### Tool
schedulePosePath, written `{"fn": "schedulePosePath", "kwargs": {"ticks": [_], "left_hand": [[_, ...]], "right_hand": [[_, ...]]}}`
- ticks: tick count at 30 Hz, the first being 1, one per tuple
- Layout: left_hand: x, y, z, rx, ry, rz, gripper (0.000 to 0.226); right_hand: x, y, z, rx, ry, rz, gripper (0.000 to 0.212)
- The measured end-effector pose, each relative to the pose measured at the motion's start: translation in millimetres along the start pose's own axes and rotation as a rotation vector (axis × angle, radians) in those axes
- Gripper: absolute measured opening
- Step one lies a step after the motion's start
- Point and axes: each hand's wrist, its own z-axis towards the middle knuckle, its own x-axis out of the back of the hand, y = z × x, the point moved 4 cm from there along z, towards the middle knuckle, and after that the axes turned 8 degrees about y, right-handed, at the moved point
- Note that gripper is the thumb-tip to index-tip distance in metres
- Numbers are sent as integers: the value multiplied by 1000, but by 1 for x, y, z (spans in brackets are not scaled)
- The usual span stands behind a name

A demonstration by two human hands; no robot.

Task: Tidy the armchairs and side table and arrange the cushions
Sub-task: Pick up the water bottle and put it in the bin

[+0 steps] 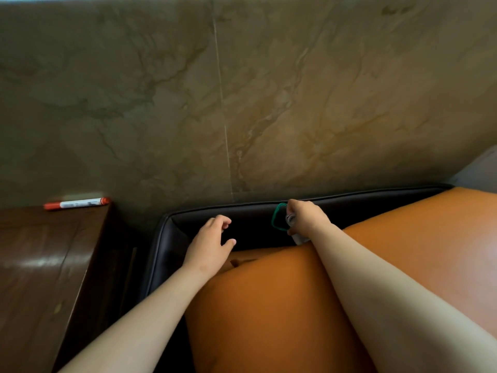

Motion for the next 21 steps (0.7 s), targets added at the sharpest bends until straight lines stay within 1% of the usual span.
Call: {"fn": "schedulePosePath", "kwargs": {"ticks": [3, 7, 10, 13, 15, 17, 20, 21], "left_hand": [[-1, 2, -6, 4, -39, -4, 38], [14, 6, -16, -69, -76, 120, 30], [37, -1, -27, -75, -64, 172, 26], [69, -3, -44, -79, -50, 214, 30], [93, 0, -56, -102, -38, 237, 34], [119, 5, -72, -124, -23, 243, 40], [160, 11, -100, -152, 2, 222, 44], [173, 13, -109, -171, 11, 220, 45]], "right_hand": [[10, -3, -12, 36, 90, 29, 47], [37, -13, -38, 109, 304, 130, 44], [53, -26, -63, 142, 422, 176, 40], [65, -47, -89, 172, 479, 203, 36], [75, -62, -107, 182, 486, 208, 33], [85, -72, -126, 146, 493, 198, 23], [99, -81, -156, 61, 551, 191, 6], [104, -85, -163, 46, 565, 207, 6]]}}
